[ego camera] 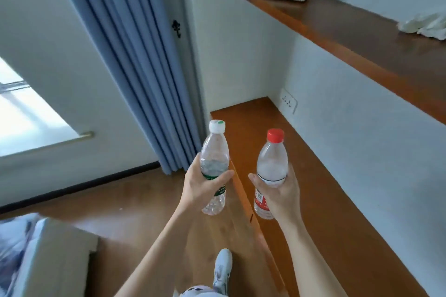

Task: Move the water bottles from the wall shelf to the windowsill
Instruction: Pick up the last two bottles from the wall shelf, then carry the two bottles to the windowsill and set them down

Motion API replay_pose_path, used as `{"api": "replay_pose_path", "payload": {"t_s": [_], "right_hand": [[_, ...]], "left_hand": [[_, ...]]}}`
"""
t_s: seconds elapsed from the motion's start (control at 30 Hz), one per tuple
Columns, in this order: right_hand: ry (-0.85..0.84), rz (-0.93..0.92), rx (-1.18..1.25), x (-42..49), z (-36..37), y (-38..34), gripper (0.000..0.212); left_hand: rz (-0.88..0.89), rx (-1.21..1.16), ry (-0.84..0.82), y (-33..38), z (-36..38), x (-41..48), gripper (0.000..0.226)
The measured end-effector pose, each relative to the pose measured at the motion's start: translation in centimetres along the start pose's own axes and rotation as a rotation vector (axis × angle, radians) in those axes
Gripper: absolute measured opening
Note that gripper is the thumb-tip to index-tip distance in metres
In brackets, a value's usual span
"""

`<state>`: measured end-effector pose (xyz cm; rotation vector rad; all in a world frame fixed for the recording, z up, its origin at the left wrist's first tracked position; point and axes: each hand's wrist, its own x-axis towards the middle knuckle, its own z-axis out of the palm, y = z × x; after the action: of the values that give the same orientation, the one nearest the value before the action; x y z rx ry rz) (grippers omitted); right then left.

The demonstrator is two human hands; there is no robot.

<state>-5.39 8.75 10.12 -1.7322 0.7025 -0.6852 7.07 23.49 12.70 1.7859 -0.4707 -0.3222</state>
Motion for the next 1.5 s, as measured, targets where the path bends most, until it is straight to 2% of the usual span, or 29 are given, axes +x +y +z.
{"api": "replay_pose_path", "payload": {"t_s": [0.13,0.3,0.57,0.77,0.87,0.97,1.1,1.2,1.5], "right_hand": [[-0.202,-0.03,0.03,-0.9,5.8,-1.7,0.062],[-0.4,-0.09,0.059,-2.9,12.9,-4.2,0.076],[-0.638,-0.074,0.084,-4.9,24.4,-6.0,0.066],[-0.744,-0.092,0.04,-4.1,34.7,-8.1,0.057],[-0.774,-0.11,0.019,-3.1,40.5,-9.8,0.06],[-0.781,-0.123,0.007,-1.9,46.4,-11.7,0.066],[-0.763,-0.15,0.001,-0.7,53.5,-13.6,0.058],[-0.782,-0.165,-0.039,-0.7,57.5,-14.1,0.053],[-0.864,-0.213,-0.07,0.8,68.1,-15.5,0.059]], "left_hand": [[-0.066,0.006,0.209,-1.7,-6.5,-2.8,0.045],[-0.137,0.002,0.447,-3.6,-13.6,-6.1,0.045],[-0.195,0.002,0.712,-6.4,-23.1,-8.2,0.044],[-0.21,-0.001,0.809,-9.6,-30.9,-5.1,0.045],[-0.215,-0.004,0.85,-10.8,-35.6,-2.6,0.044],[-0.21,-0.02,0.882,-12.0,-40.4,0.0,0.043],[-0.19,0.008,0.888,-13.4,-46.5,2.9,0.046],[-0.179,0.007,0.902,-14.1,-50.1,4.2,0.049],[-0.217,0.037,0.997,-17.9,-57.4,8.3,0.048]]}}
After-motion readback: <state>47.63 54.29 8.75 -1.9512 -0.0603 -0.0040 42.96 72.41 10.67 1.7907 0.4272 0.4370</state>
